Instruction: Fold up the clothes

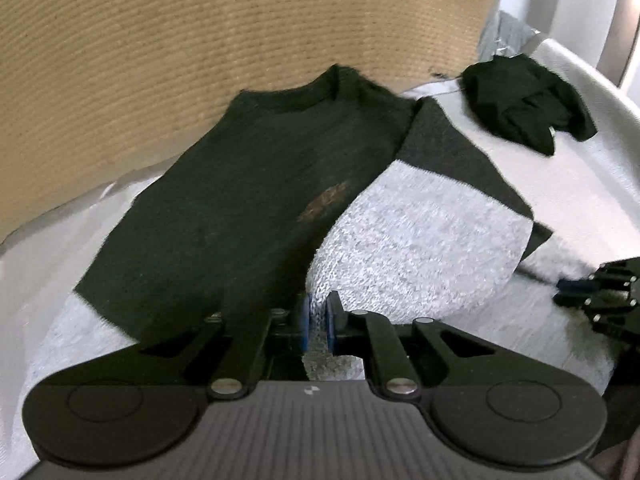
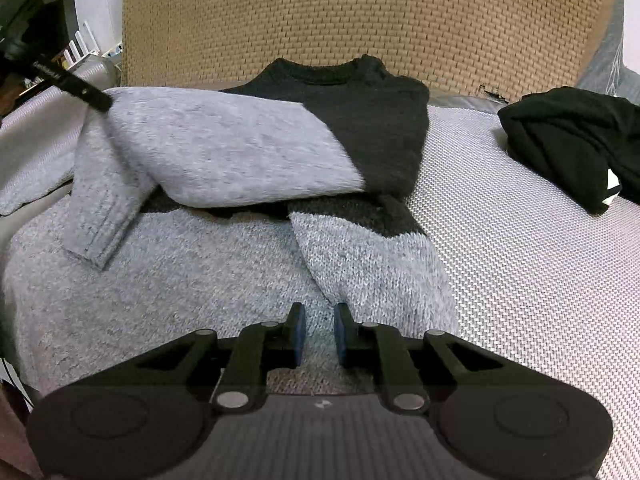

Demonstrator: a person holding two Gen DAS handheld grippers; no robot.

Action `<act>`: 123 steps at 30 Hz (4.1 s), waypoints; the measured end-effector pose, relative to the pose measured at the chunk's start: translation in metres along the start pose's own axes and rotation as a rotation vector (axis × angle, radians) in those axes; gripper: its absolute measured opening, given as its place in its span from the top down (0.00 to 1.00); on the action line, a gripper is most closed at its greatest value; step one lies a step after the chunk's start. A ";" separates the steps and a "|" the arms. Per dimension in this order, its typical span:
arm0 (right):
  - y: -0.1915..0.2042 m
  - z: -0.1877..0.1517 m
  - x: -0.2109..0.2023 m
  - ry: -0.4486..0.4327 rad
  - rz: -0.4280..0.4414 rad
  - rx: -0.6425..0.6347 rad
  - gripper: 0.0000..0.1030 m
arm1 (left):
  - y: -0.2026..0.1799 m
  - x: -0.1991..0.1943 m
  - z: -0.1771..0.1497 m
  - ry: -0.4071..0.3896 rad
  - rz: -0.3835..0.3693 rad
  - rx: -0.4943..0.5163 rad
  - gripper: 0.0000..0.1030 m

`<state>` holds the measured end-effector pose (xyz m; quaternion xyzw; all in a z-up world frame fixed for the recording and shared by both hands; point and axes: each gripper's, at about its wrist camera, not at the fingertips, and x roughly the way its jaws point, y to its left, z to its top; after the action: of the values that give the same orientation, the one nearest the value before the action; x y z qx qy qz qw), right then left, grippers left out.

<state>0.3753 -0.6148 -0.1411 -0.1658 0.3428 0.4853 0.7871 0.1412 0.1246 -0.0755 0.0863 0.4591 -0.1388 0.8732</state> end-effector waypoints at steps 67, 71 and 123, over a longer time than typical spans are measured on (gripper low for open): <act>-0.041 0.089 0.091 -0.205 -0.007 0.052 0.50 | -0.105 0.055 0.023 -0.167 0.207 0.141 0.88; -0.037 0.093 0.080 -0.269 -0.025 0.067 0.53 | -0.102 0.047 0.015 -0.182 0.232 0.131 0.89; 0.049 0.046 0.016 -0.179 0.070 -0.218 0.61 | 0.010 0.007 -0.063 0.122 0.020 0.106 0.57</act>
<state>0.3548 -0.5537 -0.1161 -0.1942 0.2224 0.5597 0.7743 0.0989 0.1504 -0.1162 0.1452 0.5025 -0.1488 0.8392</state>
